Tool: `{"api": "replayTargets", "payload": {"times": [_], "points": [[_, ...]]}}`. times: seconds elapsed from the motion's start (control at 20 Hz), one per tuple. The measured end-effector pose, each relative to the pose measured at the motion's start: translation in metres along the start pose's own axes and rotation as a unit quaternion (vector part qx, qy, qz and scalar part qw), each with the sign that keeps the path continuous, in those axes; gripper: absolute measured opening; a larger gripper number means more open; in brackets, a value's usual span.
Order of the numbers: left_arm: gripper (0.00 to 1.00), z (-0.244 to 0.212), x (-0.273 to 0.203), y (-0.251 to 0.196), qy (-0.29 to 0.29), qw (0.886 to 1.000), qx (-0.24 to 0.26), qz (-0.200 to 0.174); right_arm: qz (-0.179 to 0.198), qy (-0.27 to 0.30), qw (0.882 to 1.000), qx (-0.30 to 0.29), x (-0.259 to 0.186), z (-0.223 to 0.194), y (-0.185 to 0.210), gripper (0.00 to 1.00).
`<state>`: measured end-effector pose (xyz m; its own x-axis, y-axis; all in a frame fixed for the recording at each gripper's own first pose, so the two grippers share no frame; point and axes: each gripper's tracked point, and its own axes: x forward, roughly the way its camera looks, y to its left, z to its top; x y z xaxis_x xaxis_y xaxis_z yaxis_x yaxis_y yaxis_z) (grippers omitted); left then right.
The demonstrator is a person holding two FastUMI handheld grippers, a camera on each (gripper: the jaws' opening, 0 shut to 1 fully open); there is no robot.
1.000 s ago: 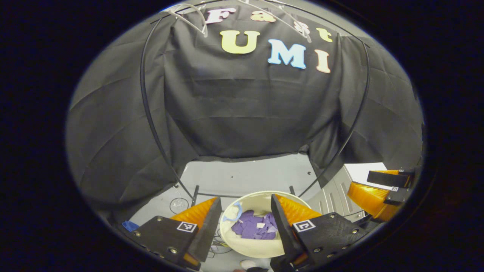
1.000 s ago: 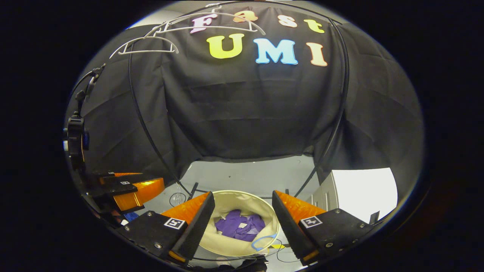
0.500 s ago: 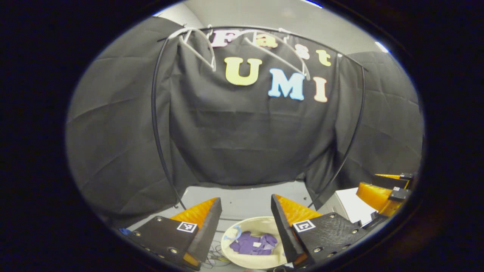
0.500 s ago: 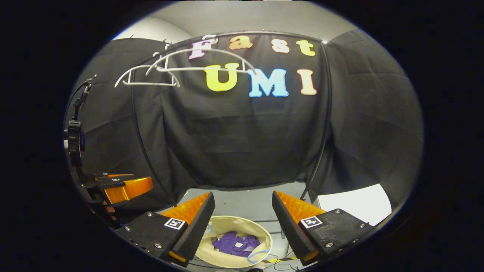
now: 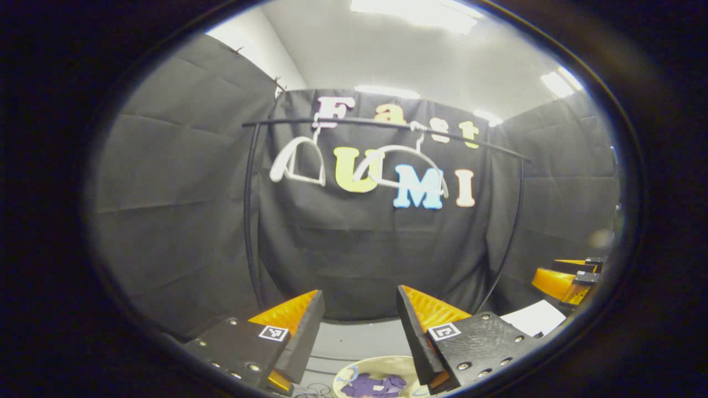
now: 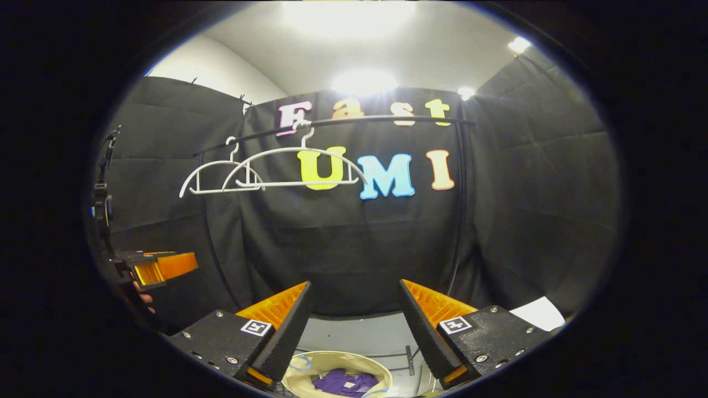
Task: Grasp the clothes on the hanger with both hands and then place them into the laundry hamper below.
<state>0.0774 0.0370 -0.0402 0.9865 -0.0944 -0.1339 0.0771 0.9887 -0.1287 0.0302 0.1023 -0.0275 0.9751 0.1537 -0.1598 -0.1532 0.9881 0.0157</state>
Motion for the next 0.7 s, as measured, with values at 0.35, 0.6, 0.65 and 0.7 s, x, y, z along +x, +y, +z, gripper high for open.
{"api": "replayTargets", "payload": {"times": [0.35,0.6,0.65,0.7], "points": [[0.81,0.054,-0.035,0.026,-0.064,0.998,0.008,0.022,-0.017,-0.062,0.998,0.017,-0.019,0.047,-0.015,0.94],[0.81,0.054,-0.044,0.049,-0.070,0.996,0.018,0.045,-0.048,-0.079,0.996,-0.001,-0.024,0.052,-0.034,0.94],[0.81,0.055,-0.045,0.053,-0.072,0.996,0.017,0.049,-0.050,-0.081,0.995,-0.001,-0.026,0.053,-0.036,0.94],[0.81,0.056,-0.047,0.055,-0.072,0.996,0.014,0.051,-0.051,-0.082,0.995,-0.001,-0.028,0.054,-0.037,0.94]]}}
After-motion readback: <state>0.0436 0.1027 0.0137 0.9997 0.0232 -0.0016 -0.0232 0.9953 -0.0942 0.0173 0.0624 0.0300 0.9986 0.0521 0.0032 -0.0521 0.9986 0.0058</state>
